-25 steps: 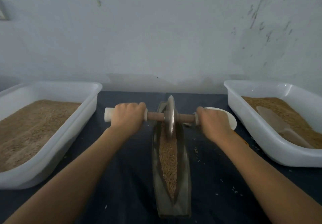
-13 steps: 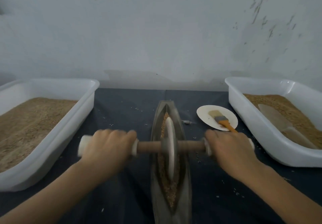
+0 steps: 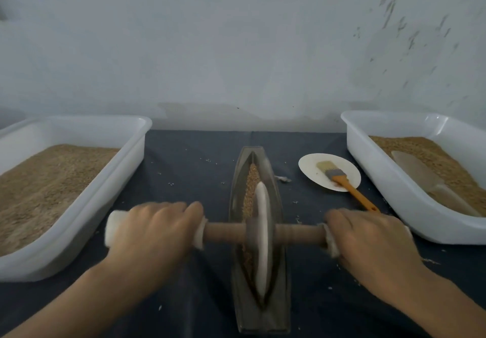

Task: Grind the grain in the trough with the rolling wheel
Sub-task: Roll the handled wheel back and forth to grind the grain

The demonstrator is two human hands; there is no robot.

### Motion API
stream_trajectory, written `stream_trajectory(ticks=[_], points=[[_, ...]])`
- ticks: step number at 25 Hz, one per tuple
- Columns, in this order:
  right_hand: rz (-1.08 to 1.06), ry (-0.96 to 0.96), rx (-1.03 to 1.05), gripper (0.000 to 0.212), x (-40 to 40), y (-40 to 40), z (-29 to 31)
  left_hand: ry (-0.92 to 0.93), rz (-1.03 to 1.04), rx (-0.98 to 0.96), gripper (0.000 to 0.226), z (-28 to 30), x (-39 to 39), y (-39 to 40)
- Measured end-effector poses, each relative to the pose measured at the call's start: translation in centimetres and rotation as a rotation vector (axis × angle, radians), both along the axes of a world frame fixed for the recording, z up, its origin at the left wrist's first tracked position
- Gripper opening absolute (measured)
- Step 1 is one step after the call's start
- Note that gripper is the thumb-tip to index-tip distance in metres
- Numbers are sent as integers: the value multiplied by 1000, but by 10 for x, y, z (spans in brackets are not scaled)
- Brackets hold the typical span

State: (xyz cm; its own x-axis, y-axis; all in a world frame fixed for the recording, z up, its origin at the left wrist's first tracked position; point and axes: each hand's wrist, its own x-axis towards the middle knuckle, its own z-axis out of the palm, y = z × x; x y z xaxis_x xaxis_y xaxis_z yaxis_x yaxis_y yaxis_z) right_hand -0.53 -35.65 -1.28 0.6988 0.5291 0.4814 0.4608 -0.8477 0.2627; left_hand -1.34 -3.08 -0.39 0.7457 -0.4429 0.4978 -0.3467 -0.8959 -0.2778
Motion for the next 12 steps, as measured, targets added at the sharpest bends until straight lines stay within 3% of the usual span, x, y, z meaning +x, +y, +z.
stream_trajectory(ticks=[2,5,8,12], points=[[1,45,-24,38,-2,-4,-3,35,1,-21,42,-6,-6,4],[-141,54,-63,46,47,10,0,137,161,28,34,-1,40,-13],[-337,46,-75,27,112,26,8,196,326,-29,16,11,103,-25],[-389,199,-31,13,113,22,2,158,281,38,17,18,103,-30]])
